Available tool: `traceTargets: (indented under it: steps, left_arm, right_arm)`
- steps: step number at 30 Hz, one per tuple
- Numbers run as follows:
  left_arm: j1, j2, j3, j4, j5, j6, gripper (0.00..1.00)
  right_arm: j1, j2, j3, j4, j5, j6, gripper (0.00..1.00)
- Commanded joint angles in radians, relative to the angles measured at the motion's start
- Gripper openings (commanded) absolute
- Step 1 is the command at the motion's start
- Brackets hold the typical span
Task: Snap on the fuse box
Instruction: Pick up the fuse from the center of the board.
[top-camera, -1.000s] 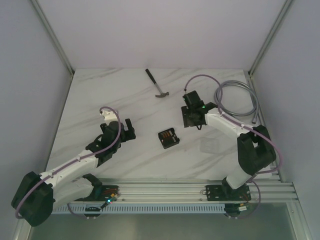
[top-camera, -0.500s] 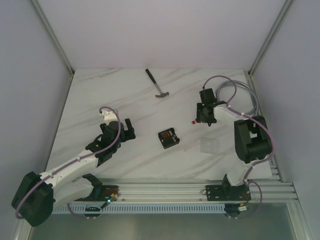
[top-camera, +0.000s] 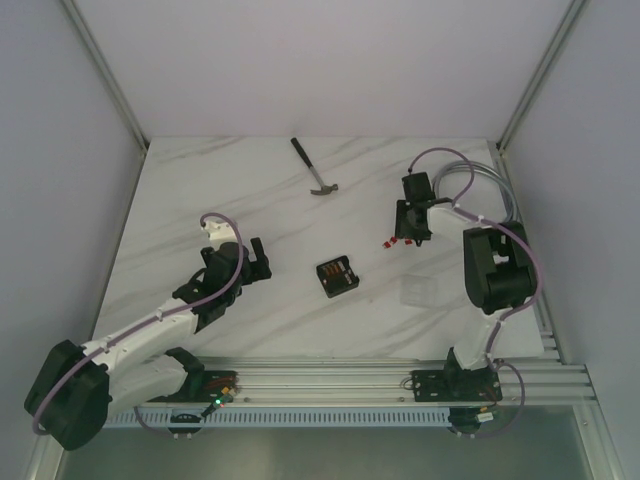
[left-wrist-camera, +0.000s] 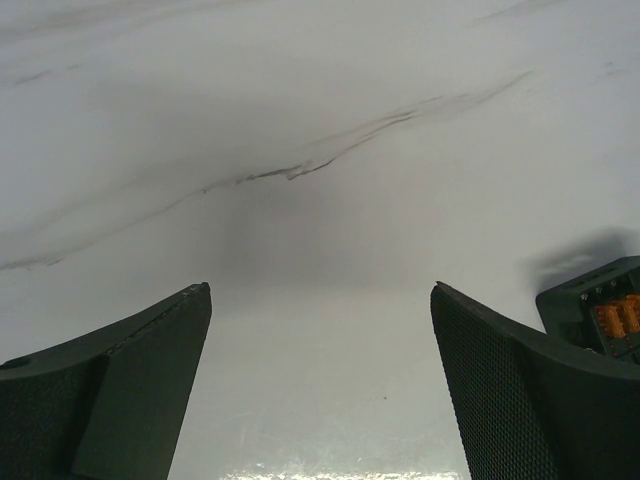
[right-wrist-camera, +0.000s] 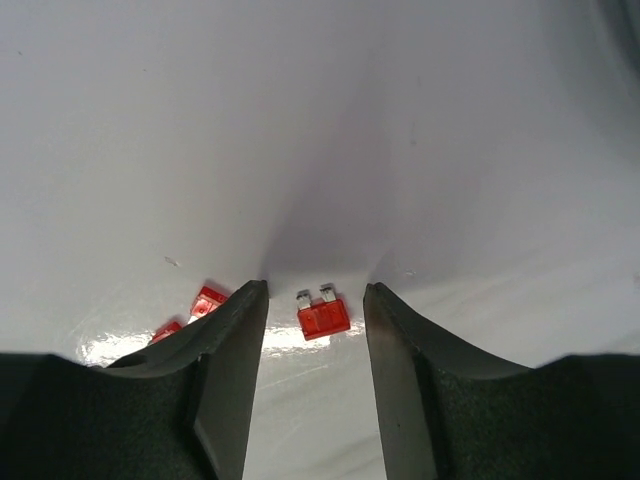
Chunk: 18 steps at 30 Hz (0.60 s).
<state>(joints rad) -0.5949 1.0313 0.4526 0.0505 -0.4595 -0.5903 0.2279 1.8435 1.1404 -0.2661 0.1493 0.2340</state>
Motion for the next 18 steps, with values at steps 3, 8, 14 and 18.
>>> traceTargets:
  steps: [3,8,14,18]
  left_arm:
    - [0.006,0.009,0.008,-0.014,0.011,0.001,1.0]
    - [0.007,0.007,0.009,-0.014,0.014,0.001,1.0]
    - [0.007,0.0,0.008,-0.015,0.018,0.001,1.0]
    - [0.007,-0.005,0.006,-0.014,0.019,0.001,1.0]
  right_arm:
    - [0.009,0.036,0.018,-0.056,-0.062,-0.029,0.41]
    - [0.029,0.015,0.008,-0.11,-0.069,-0.038,0.38]
    - [0.055,-0.02,-0.021,-0.143,-0.073,-0.038,0.35]
    - [0.06,-0.028,-0.03,-0.143,-0.025,-0.027,0.36]
